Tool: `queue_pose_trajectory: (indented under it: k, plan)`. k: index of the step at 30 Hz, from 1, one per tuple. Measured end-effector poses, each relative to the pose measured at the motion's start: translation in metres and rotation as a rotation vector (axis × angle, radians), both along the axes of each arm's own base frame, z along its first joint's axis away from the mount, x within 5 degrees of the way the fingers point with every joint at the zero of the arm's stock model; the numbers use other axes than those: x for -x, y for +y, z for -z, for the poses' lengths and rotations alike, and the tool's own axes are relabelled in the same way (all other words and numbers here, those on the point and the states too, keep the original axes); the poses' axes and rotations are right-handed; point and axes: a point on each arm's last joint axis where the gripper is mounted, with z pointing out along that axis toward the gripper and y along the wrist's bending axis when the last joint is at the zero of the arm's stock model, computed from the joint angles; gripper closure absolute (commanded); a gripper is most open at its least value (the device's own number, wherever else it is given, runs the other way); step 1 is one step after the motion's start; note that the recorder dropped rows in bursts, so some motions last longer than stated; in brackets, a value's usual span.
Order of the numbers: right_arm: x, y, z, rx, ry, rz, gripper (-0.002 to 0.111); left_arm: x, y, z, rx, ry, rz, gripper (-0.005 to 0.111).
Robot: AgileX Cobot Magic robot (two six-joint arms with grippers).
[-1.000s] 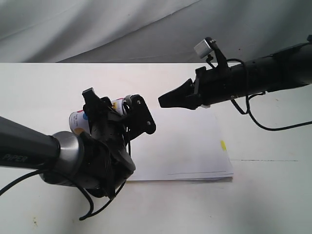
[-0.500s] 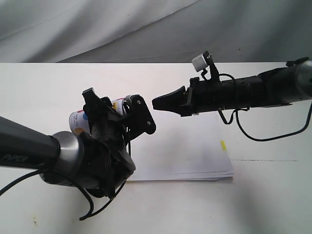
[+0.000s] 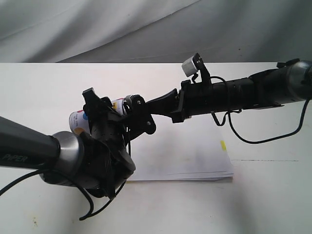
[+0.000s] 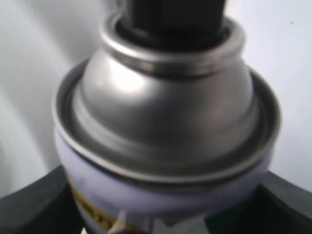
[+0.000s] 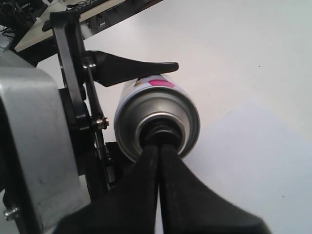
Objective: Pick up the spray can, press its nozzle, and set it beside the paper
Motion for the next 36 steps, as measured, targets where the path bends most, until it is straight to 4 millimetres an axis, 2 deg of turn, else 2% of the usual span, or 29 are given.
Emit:
queue_pose_trajectory:
  k: [23, 28, 36]
  plan:
    - [-0.0027, -0.0008, 0.0019, 0.019, -0.023, 0.023, 0.108, 0.0, 0.0, 0.0, -0.002, 0.0, 0.001, 0.107]
    - [-0.0099, 0.0011, -0.0065, 0.027, -0.056, 0.01, 0.108, 0.0, 0.0, 0.0, -0.002, 0.0, 0.001, 0.107]
    - [-0.009, 0.001, -0.0059, 0.047, -0.051, -0.011, 0.108, 0.0, 0.0, 0.0, -0.002, 0.0, 0.001, 0.107]
